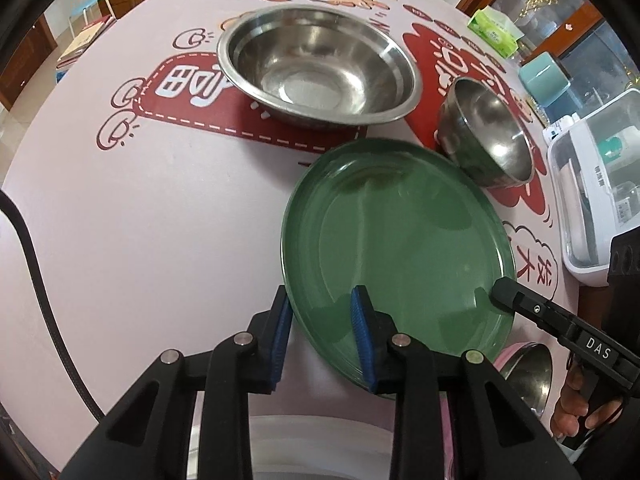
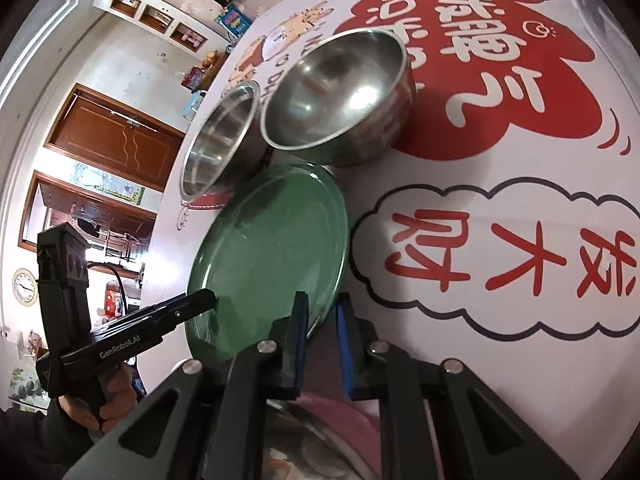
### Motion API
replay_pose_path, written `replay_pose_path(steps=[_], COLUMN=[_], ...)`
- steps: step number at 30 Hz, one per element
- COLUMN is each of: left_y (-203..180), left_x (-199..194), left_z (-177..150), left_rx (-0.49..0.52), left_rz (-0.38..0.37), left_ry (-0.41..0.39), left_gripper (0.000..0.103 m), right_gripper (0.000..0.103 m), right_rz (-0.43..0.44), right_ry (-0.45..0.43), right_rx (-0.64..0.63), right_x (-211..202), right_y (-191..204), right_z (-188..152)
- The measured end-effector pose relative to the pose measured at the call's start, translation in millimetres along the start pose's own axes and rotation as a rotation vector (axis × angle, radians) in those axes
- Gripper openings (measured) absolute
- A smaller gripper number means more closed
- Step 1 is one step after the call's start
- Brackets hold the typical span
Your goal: Organize plates and bowls
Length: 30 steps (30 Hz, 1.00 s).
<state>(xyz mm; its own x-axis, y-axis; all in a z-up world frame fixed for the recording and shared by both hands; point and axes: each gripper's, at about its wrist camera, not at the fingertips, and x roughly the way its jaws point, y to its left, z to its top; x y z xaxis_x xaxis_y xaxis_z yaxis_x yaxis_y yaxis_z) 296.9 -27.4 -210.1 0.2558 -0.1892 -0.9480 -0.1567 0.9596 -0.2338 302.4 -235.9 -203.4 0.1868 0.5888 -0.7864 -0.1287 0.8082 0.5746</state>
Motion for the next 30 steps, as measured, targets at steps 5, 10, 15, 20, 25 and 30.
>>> replay_pose_path(steps=[5, 10, 15, 20, 25, 30], left_y=[1.5, 7.0, 11.4, 8.7, 9.9, 12.0], left_x=[-10.8, -25.9, -40.6, -52.2, -66.9, -82.6], left_z=[-1.9, -6.4, -14.8, -26.1, -39.2, -55.8], left_rx=[-0.013, -0.023, -0.023, -0.008, 0.004, 0.017], left_rz=[-0.022, -0.048, -0.067, -0.081, -0.099, -0.112], left_ry=[-0.028, -0.064, -0.080, -0.096, -0.118, -0.140], left_gripper=[0.028, 0.028, 0.028, 0.028, 0.028, 0.028], right_gripper=[0.014, 0.014, 0.014, 0.014, 0.014, 0.014], right_rz=[0.006, 0.002, 0.005, 0.004, 0.004, 0.002], right_ry=[-0.020, -0.036, -0.054, -0.090, -0.122, -0.153], right_rx=[-0.007, -0.028, -0.030, -0.043, -0.055, -0.073], right_x=[-7.2, -14.4, -24.3, -40.2, -54.0, -67.5], right_y=[6.1, 15.1, 21.6, 31.1, 42.3, 54.5], right_z=[-1.1, -2.4, -5.8, -14.8, -27.2, -43.9])
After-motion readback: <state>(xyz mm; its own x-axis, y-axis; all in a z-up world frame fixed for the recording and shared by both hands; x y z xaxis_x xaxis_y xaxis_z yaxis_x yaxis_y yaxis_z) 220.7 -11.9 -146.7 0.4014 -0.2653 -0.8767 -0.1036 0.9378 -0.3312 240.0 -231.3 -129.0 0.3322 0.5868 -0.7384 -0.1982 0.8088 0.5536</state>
